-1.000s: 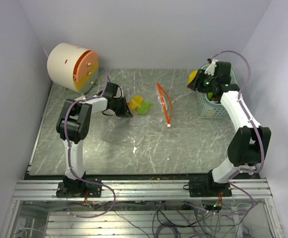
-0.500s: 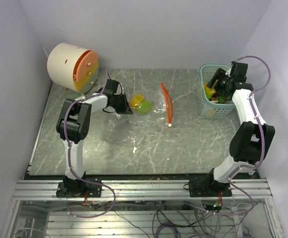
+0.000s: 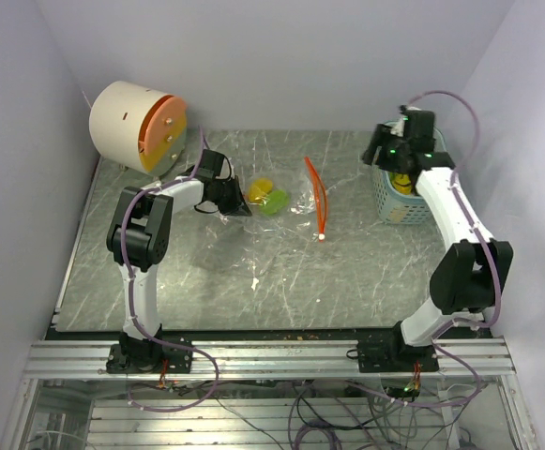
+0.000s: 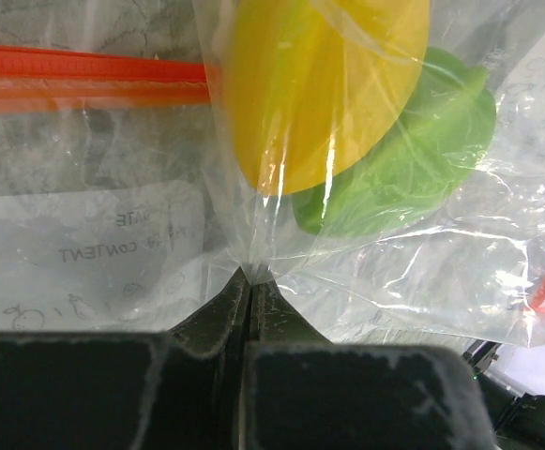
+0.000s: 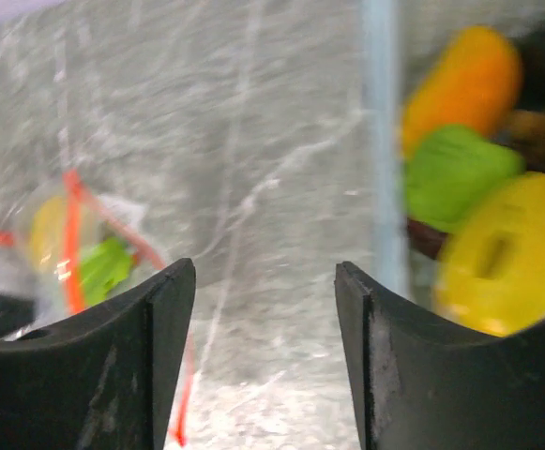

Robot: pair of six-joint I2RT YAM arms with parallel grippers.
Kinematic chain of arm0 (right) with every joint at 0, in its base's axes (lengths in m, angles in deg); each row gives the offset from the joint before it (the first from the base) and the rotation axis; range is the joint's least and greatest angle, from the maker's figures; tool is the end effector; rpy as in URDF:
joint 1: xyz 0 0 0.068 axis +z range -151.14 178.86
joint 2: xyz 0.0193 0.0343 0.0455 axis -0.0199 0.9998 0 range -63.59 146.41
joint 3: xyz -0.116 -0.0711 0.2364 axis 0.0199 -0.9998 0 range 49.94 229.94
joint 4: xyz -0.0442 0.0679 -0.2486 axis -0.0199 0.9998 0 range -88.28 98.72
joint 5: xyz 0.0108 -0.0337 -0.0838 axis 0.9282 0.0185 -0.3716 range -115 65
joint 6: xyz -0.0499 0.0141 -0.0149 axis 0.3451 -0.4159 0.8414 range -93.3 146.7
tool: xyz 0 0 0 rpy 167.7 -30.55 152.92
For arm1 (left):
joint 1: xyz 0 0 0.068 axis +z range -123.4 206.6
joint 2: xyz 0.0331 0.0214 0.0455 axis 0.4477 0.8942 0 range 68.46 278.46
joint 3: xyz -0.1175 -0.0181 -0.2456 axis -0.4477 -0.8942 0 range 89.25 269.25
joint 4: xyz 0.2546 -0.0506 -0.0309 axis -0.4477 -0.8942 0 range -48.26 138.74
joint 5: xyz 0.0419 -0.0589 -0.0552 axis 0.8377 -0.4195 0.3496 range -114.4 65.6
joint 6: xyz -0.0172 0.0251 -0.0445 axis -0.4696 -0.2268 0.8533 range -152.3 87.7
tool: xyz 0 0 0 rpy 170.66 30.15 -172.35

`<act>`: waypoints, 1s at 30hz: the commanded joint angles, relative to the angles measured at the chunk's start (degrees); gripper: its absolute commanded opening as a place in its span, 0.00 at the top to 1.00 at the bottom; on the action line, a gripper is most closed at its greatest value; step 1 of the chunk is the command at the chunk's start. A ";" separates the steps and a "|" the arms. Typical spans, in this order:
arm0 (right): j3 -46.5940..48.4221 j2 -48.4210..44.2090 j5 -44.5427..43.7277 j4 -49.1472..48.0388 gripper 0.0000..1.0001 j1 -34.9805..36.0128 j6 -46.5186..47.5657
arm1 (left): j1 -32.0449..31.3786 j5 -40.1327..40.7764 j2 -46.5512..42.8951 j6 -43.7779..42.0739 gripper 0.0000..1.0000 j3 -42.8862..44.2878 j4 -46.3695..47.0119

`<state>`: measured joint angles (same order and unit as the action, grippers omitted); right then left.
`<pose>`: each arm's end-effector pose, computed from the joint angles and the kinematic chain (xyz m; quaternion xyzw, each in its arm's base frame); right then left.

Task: Open the zip-top bag and remove the fake food
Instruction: Place the fake fruit in the bin, then pick up the fake fruit from the zipper food storage bag.

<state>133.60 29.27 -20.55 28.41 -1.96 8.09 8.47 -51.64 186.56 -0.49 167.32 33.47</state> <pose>0.3734 -0.0025 0.3329 0.1328 0.8801 0.1044 0.4436 0.4043 -0.1494 0.1479 -0.0408 0.9294 -0.3261 0.1678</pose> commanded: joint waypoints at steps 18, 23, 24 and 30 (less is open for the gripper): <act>-3.92 10.52 14.28 -6.28 0.73 16.32 -2.35 | 0.20 0.31 -2.40 1.22 0.93 -1.96 2.17; -3.96 11.52 15.00 -7.08 0.74 19.07 -3.24 | -0.06 0.71 -2.36 1.64 0.93 -1.58 2.25; -4.09 11.90 15.32 -7.29 0.74 19.41 -3.45 | -0.14 0.70 -2.37 1.73 0.93 -1.59 2.45; -5.75 15.43 19.37 -11.19 0.74 20.77 -4.07 | -0.74 0.97 -2.16 2.29 0.93 -0.81 2.50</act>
<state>129.69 41.51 -5.01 21.11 18.24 4.77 8.21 -51.53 186.41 1.15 165.63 34.35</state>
